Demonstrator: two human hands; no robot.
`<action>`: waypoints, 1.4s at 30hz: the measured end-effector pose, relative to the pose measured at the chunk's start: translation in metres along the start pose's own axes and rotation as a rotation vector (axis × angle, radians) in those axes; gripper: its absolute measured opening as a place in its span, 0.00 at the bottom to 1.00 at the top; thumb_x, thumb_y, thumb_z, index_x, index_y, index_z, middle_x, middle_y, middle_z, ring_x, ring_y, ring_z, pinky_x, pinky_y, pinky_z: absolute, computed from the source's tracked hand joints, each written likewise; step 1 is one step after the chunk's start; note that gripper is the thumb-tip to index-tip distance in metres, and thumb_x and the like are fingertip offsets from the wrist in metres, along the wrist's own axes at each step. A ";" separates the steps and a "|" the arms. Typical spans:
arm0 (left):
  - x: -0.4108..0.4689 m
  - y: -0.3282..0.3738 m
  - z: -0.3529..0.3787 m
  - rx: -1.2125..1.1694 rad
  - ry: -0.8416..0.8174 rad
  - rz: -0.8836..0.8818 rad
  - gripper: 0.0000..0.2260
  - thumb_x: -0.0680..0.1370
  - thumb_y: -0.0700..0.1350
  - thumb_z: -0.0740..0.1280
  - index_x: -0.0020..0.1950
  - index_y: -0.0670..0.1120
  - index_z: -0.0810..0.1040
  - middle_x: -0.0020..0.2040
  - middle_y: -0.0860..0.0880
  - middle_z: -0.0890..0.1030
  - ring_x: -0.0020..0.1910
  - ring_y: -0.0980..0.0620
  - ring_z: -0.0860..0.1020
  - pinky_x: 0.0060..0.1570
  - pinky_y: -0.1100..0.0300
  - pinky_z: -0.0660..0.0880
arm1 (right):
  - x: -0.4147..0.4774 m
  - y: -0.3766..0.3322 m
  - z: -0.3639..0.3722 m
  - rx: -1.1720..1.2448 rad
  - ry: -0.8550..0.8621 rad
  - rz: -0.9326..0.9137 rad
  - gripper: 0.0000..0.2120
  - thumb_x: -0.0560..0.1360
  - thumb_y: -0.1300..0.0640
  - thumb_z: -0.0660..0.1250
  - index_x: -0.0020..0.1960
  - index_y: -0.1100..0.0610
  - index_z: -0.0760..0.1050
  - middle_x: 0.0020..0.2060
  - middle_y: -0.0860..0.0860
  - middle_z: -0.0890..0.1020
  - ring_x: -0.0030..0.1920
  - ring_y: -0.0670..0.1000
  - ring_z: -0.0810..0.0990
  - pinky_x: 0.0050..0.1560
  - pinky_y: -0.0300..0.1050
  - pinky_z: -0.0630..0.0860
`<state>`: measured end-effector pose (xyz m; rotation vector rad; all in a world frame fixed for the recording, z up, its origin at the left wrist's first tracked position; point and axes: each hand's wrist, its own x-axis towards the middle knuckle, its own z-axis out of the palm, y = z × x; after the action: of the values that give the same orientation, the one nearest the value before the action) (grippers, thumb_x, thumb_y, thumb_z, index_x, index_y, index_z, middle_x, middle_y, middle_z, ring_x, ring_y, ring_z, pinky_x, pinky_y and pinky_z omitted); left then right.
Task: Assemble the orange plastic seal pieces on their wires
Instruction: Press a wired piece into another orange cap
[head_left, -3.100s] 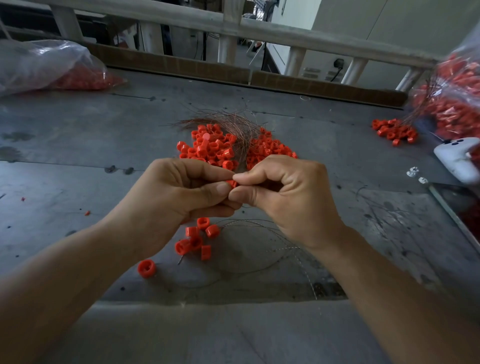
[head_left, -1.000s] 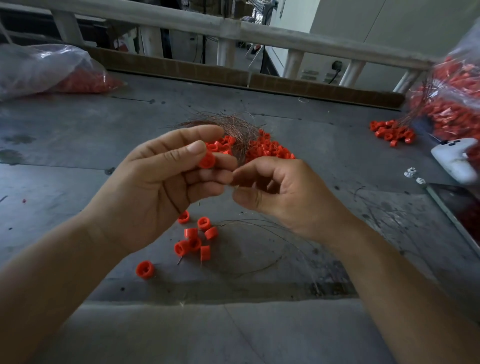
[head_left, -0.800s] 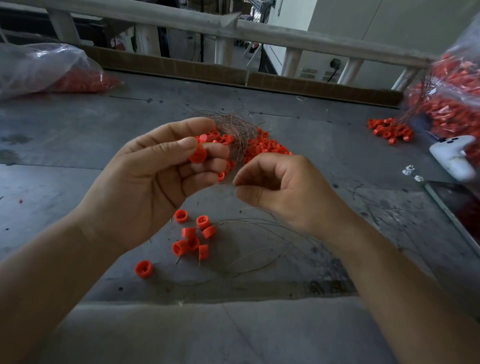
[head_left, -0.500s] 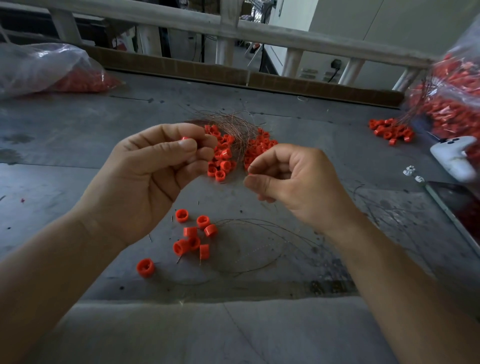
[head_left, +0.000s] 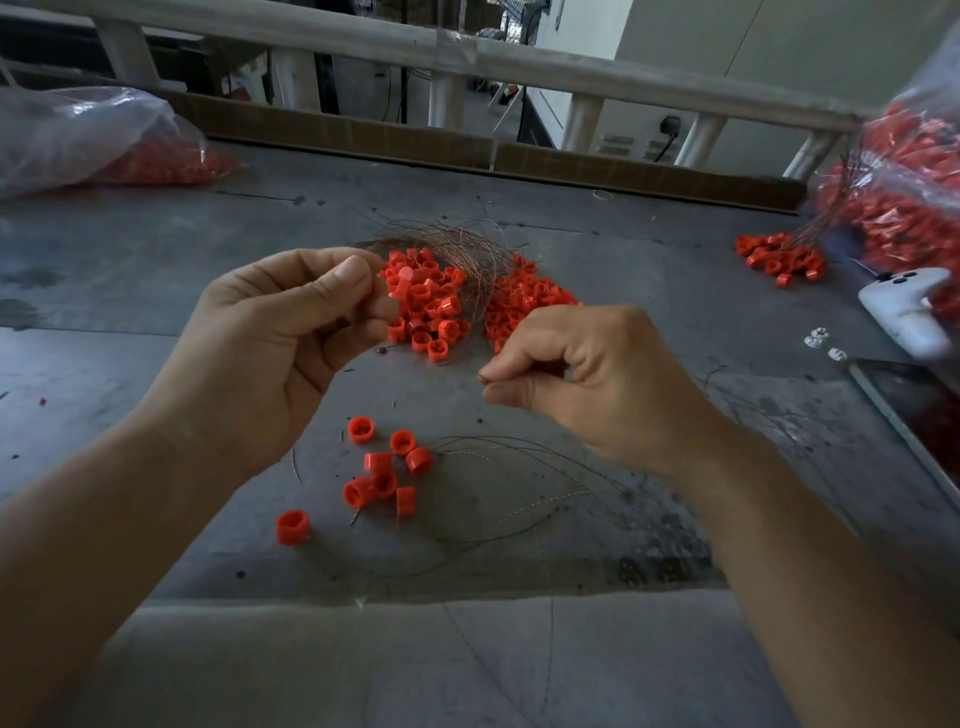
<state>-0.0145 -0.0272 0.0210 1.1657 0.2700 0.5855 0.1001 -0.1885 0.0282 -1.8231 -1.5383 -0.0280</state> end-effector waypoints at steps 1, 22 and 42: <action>0.000 0.002 -0.002 0.036 -0.008 -0.003 0.05 0.63 0.43 0.68 0.32 0.46 0.84 0.30 0.51 0.81 0.29 0.59 0.79 0.28 0.70 0.75 | 0.000 0.001 -0.001 0.000 0.010 0.022 0.04 0.66 0.61 0.72 0.40 0.62 0.81 0.34 0.40 0.77 0.39 0.40 0.78 0.41 0.27 0.73; 0.008 -0.016 -0.015 1.042 -0.122 0.065 0.05 0.67 0.49 0.73 0.32 0.55 0.81 0.34 0.58 0.82 0.35 0.65 0.78 0.32 0.76 0.71 | -0.001 0.015 -0.005 -0.033 -0.394 0.359 0.16 0.63 0.40 0.68 0.40 0.51 0.80 0.33 0.42 0.78 0.37 0.33 0.75 0.35 0.24 0.68; 0.041 -0.043 -0.026 1.460 -0.090 0.303 0.06 0.74 0.43 0.68 0.49 0.51 0.78 0.46 0.54 0.70 0.46 0.53 0.71 0.46 0.59 0.63 | -0.002 0.026 -0.007 -0.176 -0.153 0.412 0.08 0.71 0.49 0.68 0.40 0.54 0.80 0.33 0.47 0.80 0.35 0.47 0.78 0.38 0.33 0.72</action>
<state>0.0188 0.0042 -0.0241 2.6684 0.4662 0.5696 0.1251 -0.1943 0.0190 -2.2986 -1.2625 0.1802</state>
